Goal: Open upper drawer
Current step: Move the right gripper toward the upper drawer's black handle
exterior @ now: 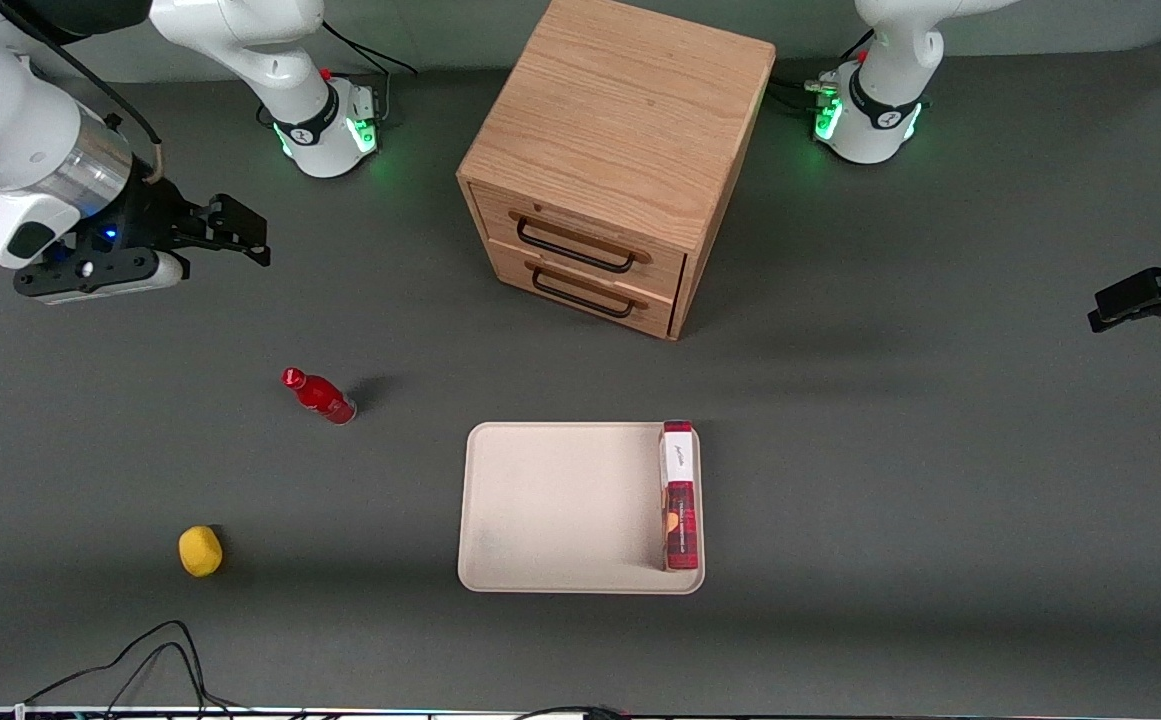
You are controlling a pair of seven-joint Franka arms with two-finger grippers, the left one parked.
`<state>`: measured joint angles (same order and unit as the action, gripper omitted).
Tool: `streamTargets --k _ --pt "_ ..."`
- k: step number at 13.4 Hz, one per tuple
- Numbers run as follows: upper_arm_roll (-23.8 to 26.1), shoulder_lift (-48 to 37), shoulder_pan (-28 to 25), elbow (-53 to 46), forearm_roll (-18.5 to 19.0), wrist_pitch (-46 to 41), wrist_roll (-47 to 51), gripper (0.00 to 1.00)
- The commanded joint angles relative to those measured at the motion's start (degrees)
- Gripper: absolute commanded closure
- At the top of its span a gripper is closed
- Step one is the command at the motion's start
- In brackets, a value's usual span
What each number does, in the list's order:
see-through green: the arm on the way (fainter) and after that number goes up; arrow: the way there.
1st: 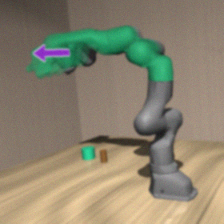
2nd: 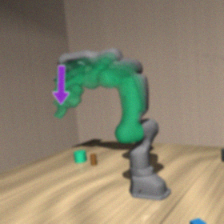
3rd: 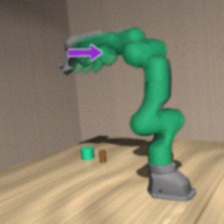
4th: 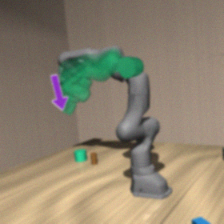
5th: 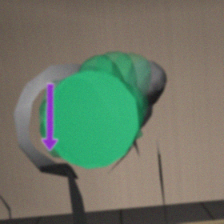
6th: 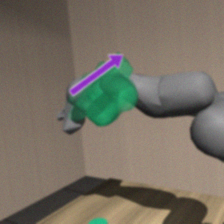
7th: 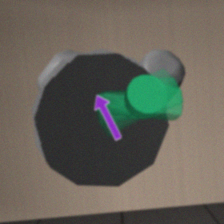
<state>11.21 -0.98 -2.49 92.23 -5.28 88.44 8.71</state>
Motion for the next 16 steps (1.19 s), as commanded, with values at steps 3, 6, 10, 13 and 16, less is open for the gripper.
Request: streamTargets --k 3,6,10,13,16 --pt "5.9 3.4 -0.2 -3.4 -1.3 1.3 -10.9 0.00" --pt "10.0 5.7 -0.4 -3.0 -1.6 4.1 -14.7 0.00" --pt "13.2 10.5 -2.7 -3.2 -4.2 9.8 -17.6 0.00" --pt "13.1 15.5 -8.0 -4.4 -1.7 13.6 -16.7 0.00" --pt "13.1 17.8 -11.6 -3.5 -1.1 16.5 -16.7 0.00"
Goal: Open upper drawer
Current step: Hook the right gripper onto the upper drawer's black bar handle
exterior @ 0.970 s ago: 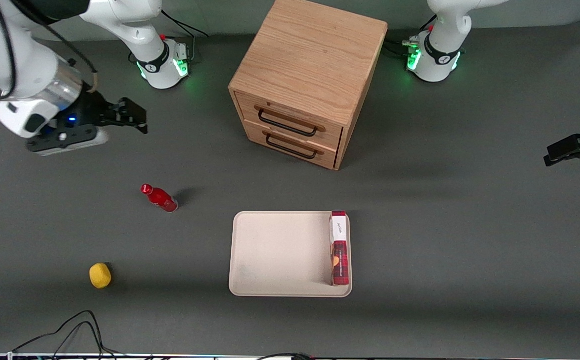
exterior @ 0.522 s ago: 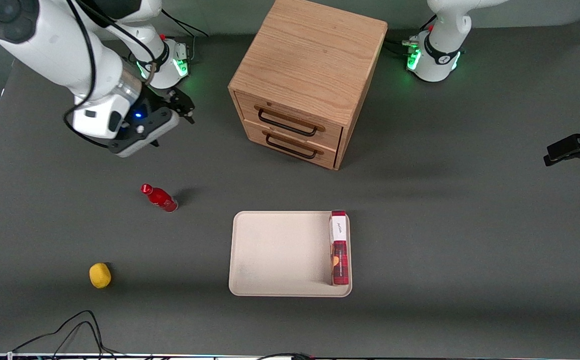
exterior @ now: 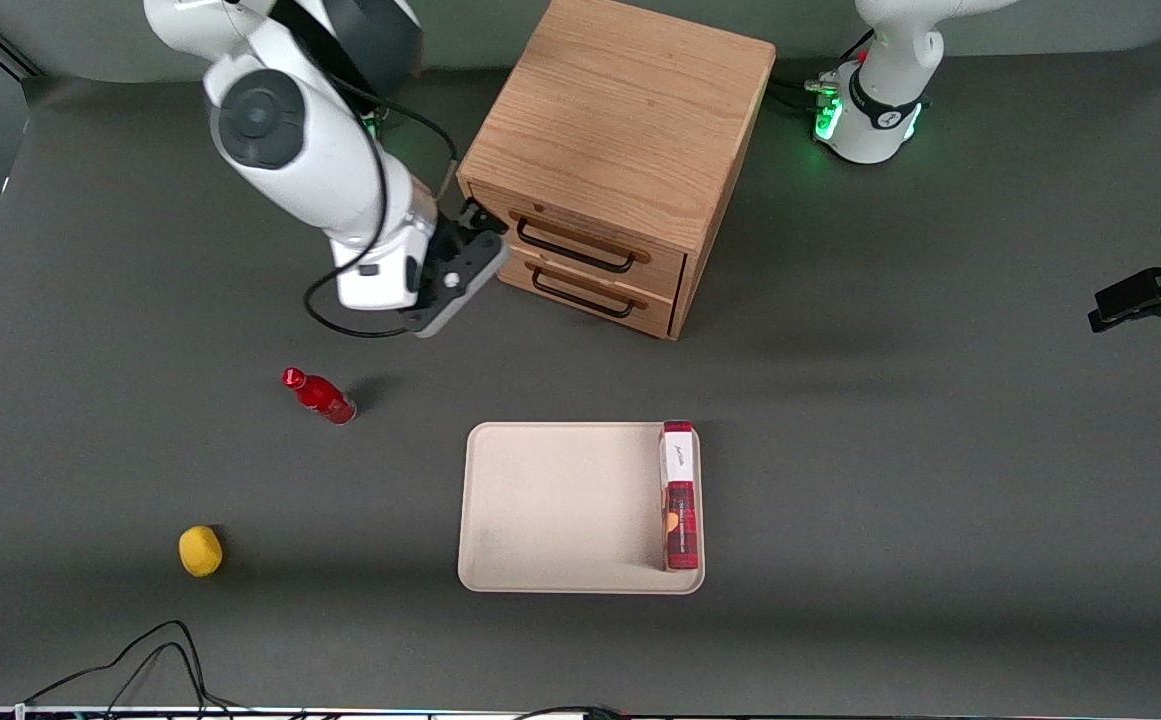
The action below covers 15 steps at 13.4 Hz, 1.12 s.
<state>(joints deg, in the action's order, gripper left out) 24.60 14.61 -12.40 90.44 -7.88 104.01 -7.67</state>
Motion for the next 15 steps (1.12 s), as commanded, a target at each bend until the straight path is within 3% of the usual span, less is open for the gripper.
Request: streamTargets --k 1,15 --pt "-0.3 3.0 -2.8 -1.7 1.5 1.1 -0.3 0.00" --pt "-0.1 6.7 -8.2 1.5 3.0 4.4 -0.1 0.00"
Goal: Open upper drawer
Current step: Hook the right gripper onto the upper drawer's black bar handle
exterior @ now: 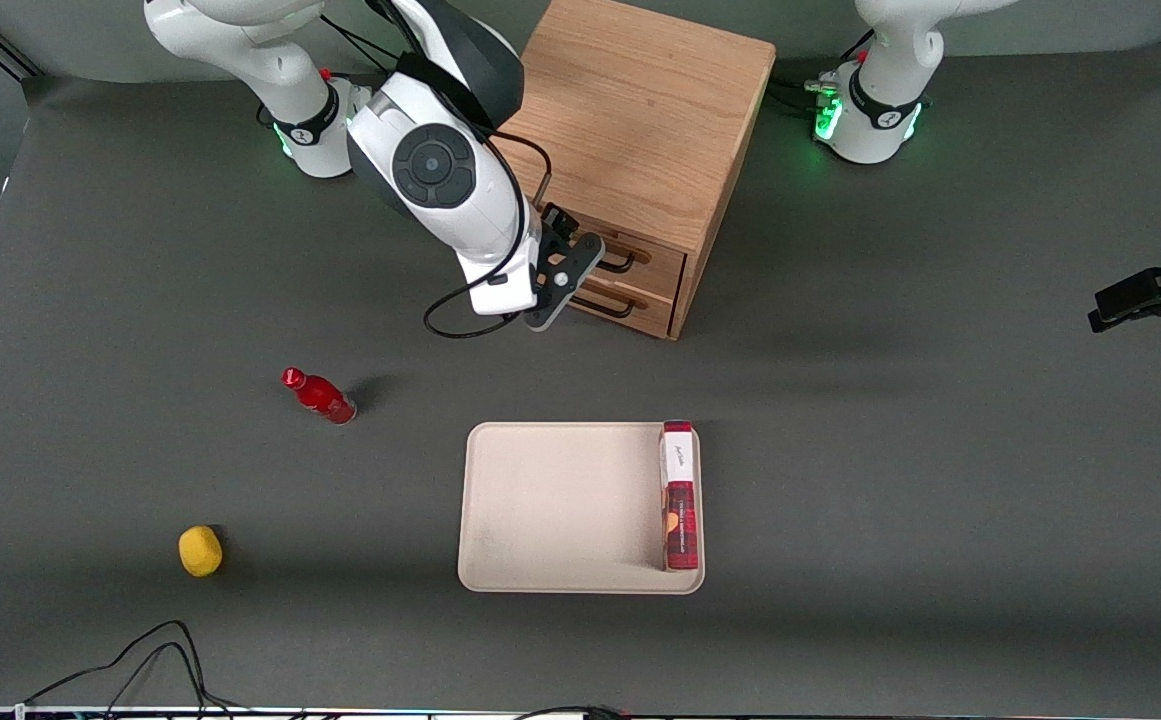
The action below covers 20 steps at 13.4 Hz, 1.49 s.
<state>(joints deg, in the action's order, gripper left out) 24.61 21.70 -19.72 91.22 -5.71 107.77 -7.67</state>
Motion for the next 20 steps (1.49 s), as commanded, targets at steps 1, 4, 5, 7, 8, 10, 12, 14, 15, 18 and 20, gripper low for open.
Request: streamTargets --k 1,4,5,7,8,10,12,14,15,18,20 --pt "-0.1 -0.3 -1.1 0.8 0.9 0.6 -0.2 0.00" --pt "-0.1 -0.3 -1.3 1.2 0.9 0.6 -0.5 0.00" --pt "0.3 -0.5 -1.2 1.6 0.9 0.6 -0.6 0.00" --pt "0.6 -0.6 -1.1 2.0 0.9 0.6 -0.7 0.00" --pt "0.6 -0.6 -1.1 2.0 0.8 0.6 -0.8 0.00" --pt "1.0 -0.5 -1.0 2.2 0.7 0.7 -0.9 0.00" --pt "1.1 -0.1 -1.1 2.1 0.7 1.0 -0.9 0.00" --pt "1.1 0.1 -1.3 2.4 0.9 1.7 -0.9 0.00" --pt "1.1 0.1 -1.2 2.6 0.9 2.3 -0.9 0.00" --pt "1.1 1.2 -1.3 2.6 2.2 3.7 -0.9 0.00" --pt "1.1 1.9 -1.5 2.6 3.5 4.6 -0.9 0.00"
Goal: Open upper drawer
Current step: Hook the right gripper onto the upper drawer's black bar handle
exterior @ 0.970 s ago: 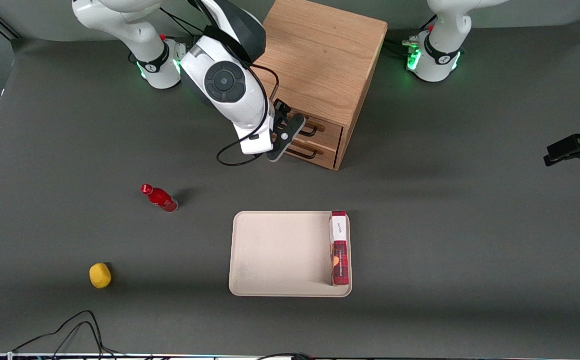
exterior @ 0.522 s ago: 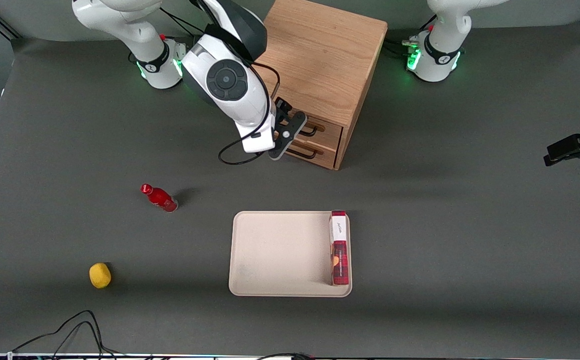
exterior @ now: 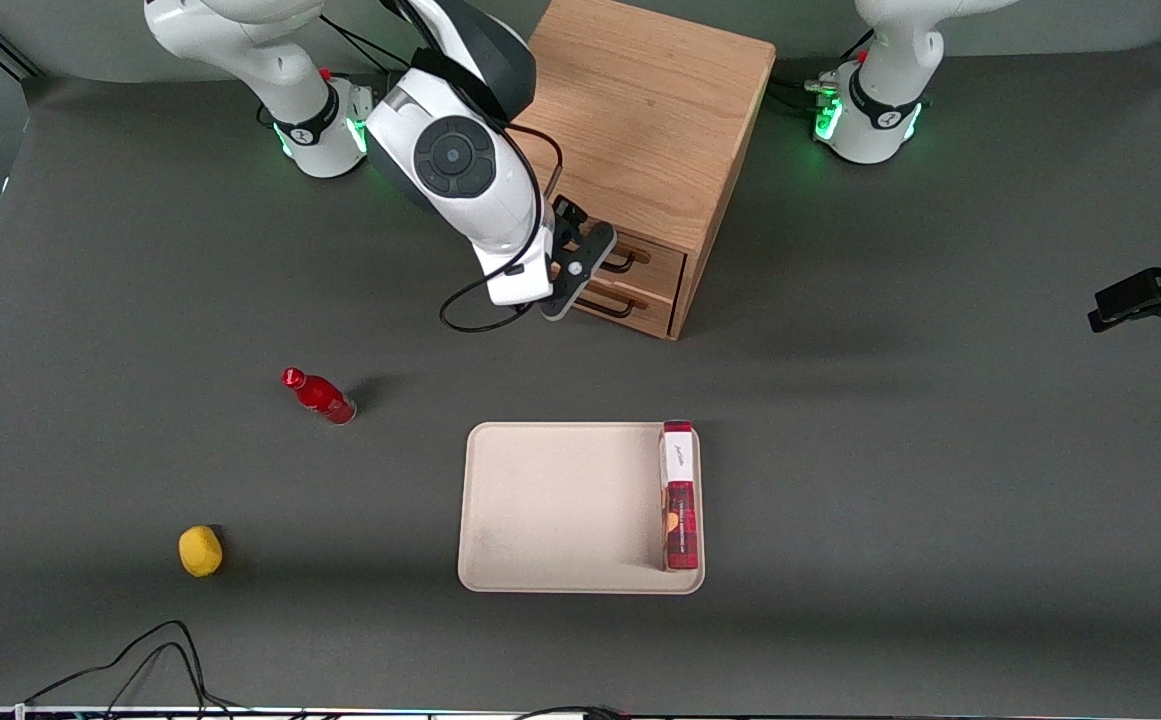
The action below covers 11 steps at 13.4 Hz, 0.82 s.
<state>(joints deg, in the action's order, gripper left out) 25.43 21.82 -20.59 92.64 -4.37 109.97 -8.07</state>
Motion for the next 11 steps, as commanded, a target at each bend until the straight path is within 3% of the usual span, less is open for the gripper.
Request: streamTargets --k 1,11 --pt "0.3 1.9 -0.6 1.2 2.3 2.8 -0.6 0.00" --pt "0.3 2.5 -0.7 1.9 5.5 5.4 -0.6 0.00"
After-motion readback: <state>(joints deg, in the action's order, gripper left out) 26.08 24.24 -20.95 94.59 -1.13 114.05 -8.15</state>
